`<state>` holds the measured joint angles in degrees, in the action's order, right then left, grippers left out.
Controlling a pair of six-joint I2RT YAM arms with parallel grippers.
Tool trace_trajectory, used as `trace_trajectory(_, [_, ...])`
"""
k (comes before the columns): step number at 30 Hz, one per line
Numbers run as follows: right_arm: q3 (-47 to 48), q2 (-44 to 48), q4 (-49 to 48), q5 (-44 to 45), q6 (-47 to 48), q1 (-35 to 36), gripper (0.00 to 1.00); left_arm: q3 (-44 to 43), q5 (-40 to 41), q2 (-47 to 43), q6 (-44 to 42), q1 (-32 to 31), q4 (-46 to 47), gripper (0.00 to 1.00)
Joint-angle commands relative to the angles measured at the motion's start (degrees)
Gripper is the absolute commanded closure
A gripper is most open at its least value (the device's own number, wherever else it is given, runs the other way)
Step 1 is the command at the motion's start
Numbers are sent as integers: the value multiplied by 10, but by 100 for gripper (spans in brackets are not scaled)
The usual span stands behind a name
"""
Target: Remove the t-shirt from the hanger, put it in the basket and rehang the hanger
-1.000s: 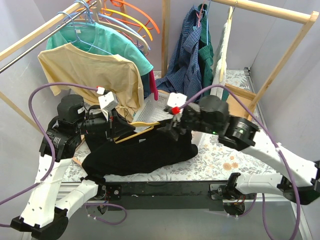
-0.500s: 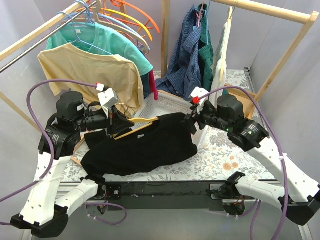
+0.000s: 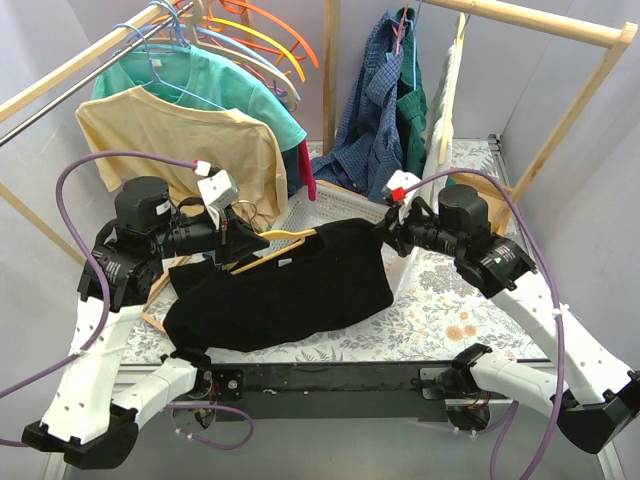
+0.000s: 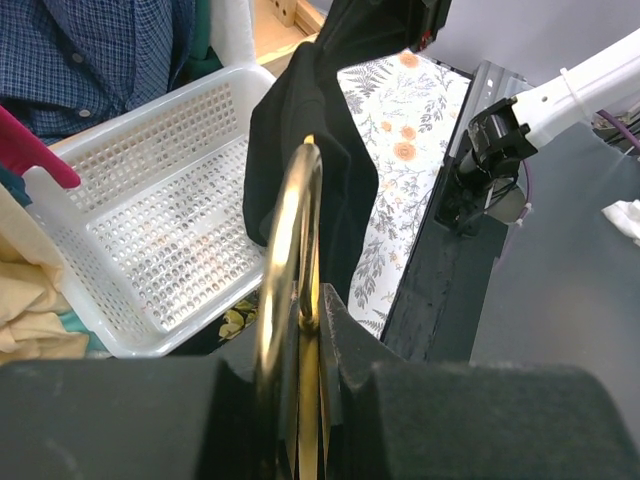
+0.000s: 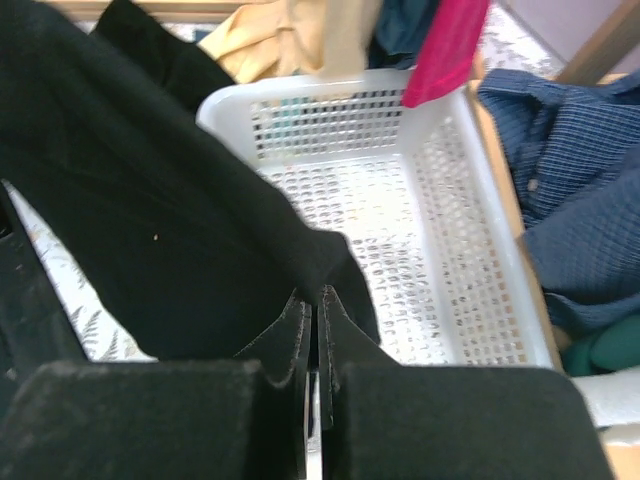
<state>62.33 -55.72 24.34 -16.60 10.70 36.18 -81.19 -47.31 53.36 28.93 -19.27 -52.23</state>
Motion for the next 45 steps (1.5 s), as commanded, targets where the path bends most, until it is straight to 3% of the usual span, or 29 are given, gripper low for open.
trace_trajectory(1, [11, 4, -48, 38, -3, -37, 99, 18, -10, -23, 2, 1, 4, 100])
trace_trajectory(16, [46, 1, -79, 41, -33, -142, 99, 53, -33, -50, -5, 0, 0, 100])
trace_trajectory(23, [10, -12, -132, -5, -90, -245, 99, 45, -32, -69, -6, 1, -9, 100])
trace_trajectory(25, [-42, -8, -154, -12, -118, -258, 99, 26, -27, -67, -10, 1, -10, 100])
trace_trajectory(31, [-117, 18, -173, -17, -172, -282, 99, -32, 11, -57, -14, 1, -2, 100])
trace_trajectory(35, [-142, 32, -194, -75, -194, -286, 99, -83, 42, -43, -31, 0, 14, 100])
trace_trajectory(42, [-49, 47, -170, -169, -205, -275, 99, -121, 34, 11, -27, 1, 67, 100])
trace_trajectory(45, [-8, 59, -163, -189, -208, -214, 99, -106, 23, 13, -19, 1, 112, 100])
